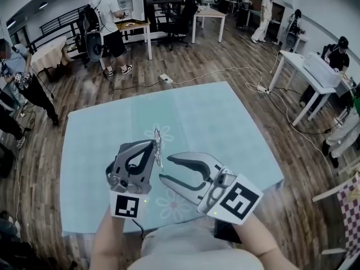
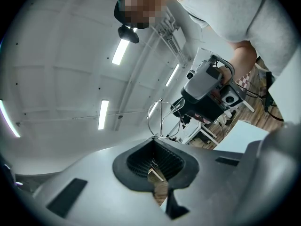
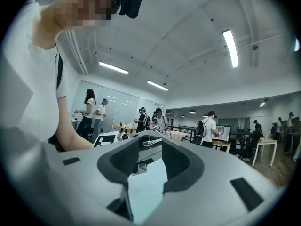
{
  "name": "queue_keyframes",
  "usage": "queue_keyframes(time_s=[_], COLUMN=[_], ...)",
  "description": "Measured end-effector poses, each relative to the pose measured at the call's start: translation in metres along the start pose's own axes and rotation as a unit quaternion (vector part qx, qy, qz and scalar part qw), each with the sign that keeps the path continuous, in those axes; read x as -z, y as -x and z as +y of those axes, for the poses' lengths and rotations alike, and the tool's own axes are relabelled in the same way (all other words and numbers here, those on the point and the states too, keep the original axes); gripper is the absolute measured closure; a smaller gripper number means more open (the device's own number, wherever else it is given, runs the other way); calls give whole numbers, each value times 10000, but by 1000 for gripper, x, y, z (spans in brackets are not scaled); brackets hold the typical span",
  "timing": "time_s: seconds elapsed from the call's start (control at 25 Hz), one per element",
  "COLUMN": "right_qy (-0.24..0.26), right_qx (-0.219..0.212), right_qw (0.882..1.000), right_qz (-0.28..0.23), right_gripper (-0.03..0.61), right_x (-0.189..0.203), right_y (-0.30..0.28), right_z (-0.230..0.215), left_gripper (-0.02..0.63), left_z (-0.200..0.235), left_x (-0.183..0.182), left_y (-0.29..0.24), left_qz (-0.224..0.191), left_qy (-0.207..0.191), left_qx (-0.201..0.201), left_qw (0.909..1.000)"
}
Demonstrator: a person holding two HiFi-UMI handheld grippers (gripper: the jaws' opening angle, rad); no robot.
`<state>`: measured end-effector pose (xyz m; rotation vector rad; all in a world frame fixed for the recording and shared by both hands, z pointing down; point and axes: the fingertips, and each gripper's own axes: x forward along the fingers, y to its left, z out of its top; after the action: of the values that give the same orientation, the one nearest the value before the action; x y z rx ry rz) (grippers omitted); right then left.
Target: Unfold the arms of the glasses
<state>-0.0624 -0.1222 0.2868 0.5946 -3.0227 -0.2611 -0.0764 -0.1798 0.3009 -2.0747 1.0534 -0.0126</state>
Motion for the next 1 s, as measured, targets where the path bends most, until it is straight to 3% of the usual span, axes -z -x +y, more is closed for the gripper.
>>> queue_keyframes(time_s=[0.2,1.0], right_qy=[189,20], right_qx=[104,639], right_qw=[9998,9979], right_qz=[-9,62], right_gripper=[497,537], right_x=[-2,3], right_y=[-4,21], right_z=[2,-14], left_gripper=[606,606], left_z=[0,5], left_x=[-2,-2], left_y=[-1,9], left_qz=[-12,11], left_qy=[-35,-95], left_qx=[1,-54], left_qw=[10000,9999])
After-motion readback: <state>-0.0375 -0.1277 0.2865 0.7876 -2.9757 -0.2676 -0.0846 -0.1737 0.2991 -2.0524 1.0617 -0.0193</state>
